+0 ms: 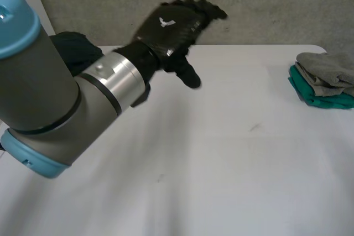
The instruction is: Fold the laundry.
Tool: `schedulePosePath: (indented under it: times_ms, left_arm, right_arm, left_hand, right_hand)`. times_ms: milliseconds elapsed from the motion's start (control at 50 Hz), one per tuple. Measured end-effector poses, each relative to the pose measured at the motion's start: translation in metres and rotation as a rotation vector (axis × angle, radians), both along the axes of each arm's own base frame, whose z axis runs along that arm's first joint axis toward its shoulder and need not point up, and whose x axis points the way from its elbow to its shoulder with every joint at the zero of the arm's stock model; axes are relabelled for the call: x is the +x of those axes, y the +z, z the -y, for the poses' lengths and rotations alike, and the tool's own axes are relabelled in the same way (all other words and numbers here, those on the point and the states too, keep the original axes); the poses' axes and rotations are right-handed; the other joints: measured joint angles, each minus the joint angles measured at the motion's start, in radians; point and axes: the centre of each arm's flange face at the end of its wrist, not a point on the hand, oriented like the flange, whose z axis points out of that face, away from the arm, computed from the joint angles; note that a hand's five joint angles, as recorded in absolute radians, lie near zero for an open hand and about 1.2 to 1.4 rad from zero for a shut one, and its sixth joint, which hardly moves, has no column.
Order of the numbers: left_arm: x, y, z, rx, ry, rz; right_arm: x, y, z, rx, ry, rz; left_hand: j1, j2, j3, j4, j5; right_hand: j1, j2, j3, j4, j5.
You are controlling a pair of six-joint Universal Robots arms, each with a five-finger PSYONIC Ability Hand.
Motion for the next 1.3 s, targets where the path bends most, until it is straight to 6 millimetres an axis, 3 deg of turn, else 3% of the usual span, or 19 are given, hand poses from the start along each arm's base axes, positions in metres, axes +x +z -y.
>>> schedulePosePath:
  times_ms: [40,80,100,120,220,300,320,440,580,640,680,760,840,940,1000,1060,1180,1240,1300]
  left_arm:
    - [0.005,0.004,0.008,-0.010,0.057,-0.011]
    - [0.015,0.010,0.023,-0.028,0.156,-0.024]
    - [0.016,0.010,0.026,-0.031,0.171,-0.025]
    - [0.027,0.012,0.042,-0.050,0.255,-0.026]
    - [0.063,0.002,0.098,-0.130,0.498,0.049]
    - [0.090,-0.019,0.138,-0.196,0.631,0.174]
    - [0.102,-0.031,0.155,-0.221,0.677,0.232]
    - [0.154,-0.084,0.220,-0.268,0.789,0.418]
    - [0.190,-0.139,0.266,-0.265,0.736,0.482]
    - [0.197,-0.157,0.279,-0.260,0.710,0.482]
    - [0.198,-0.161,0.283,-0.265,0.701,0.476]
    - [0.188,-0.157,0.280,-0.292,0.685,0.440]
    - [0.165,-0.125,0.261,-0.342,0.652,0.337]
    - [0.120,-0.059,0.207,-0.374,0.537,0.107]
    - [0.102,-0.039,0.181,-0.352,0.471,0.020]
    - [0.072,-0.017,0.137,-0.281,0.342,-0.094]
    - [0.026,-0.016,0.078,-0.148,0.154,-0.158]
    - [0.001,-0.036,0.055,-0.071,0.075,-0.132]
    - [-0.020,-0.070,0.041,0.007,0.023,-0.074]
  right_arm:
    - [0.010,0.023,-0.002,-0.082,0.017,0.001]
    - [0.035,0.057,-0.010,-0.206,0.094,0.032]
    - [0.039,0.061,-0.011,-0.219,0.107,0.039]
    - [0.064,0.076,-0.019,-0.278,0.200,0.085]
    - [0.145,0.088,-0.054,-0.304,0.532,0.260]
    - [0.200,0.078,-0.093,-0.218,0.755,0.370]
    - [0.220,0.069,-0.112,-0.165,0.832,0.407]
    - [0.270,0.029,-0.173,0.030,0.985,0.490]
    - [0.293,-0.005,-0.220,0.197,1.014,0.510]
    - [0.294,-0.015,-0.230,0.252,0.994,0.507]
    - [0.293,-0.019,-0.232,0.272,0.976,0.507]
    - [0.289,-0.022,-0.231,0.288,0.939,0.508]
    - [0.285,-0.022,-0.229,0.282,0.911,0.509]
    - [0.281,-0.018,-0.226,0.261,0.870,0.516]
    - [0.280,-0.018,-0.225,0.255,0.854,0.521]
    - [0.277,-0.018,-0.225,0.248,0.814,0.536]
    - [0.273,-0.019,-0.225,0.255,0.767,0.562]
    - [0.272,-0.019,-0.225,0.262,0.755,0.581]
    - [0.272,-0.020,-0.225,0.267,0.750,0.604]
  left_hand:
    - [0.003,0.003,0.003,0.004,0.005]
    - [0.003,0.003,0.002,0.006,0.017]
    - [0.003,0.003,0.002,0.006,0.017]
    - [0.003,0.003,0.002,0.006,0.019]
    - [0.003,0.003,0.003,0.006,0.019]
    - [0.003,0.003,0.003,0.006,0.019]
    - [0.003,0.003,0.003,0.006,0.019]
    - [0.003,0.004,0.003,0.006,0.019]
    - [0.168,0.170,0.153,0.166,0.174]
    - [0.440,0.421,0.400,0.412,0.413]
    - [0.764,0.792,0.764,0.781,0.764]
    - [0.837,0.941,0.907,0.942,0.898]
    - [0.837,0.943,0.907,0.943,0.898]
    - [0.837,0.946,0.921,0.950,0.899]
    - [0.837,0.948,0.933,0.953,0.911]
    - [0.837,0.949,0.935,0.953,0.918]
    - [0.837,0.949,0.935,0.953,0.918]
    - [0.837,0.949,0.935,0.953,0.918]
    - [0.844,0.949,0.935,0.953,0.918]
  right_hand:
    - [0.000,0.000,0.000,0.000,0.000]
    - [0.000,0.000,0.000,0.000,0.000]
    - [0.000,0.000,0.000,0.000,0.000]
    - [0.000,0.000,0.000,0.000,0.000]
    - [0.000,0.000,0.000,0.000,0.000]
    - [0.000,0.000,0.000,0.000,0.000]
    - [0.000,0.000,0.000,0.000,0.000]
    - [0.000,0.000,0.000,0.000,0.000]
    - [0.000,0.000,0.000,0.000,0.000]
    - [0.000,0.000,0.000,0.000,0.000]
    - [0.000,0.000,0.000,0.000,0.000]
    - [0.000,0.000,0.000,0.000,0.000]
    - [0.000,0.000,0.000,0.000,0.000]
    - [0.000,0.000,0.000,0.000,0.000]
    - [0.000,0.000,0.000,0.000,0.000]
    - [0.000,0.000,0.000,0.000,0.000]
    - [0.000,0.000,0.000,0.000,0.000]
    - [0.000,0.000,0.000,0.000,0.000]
    - [0.000,0.000,0.000,0.000,0.000]
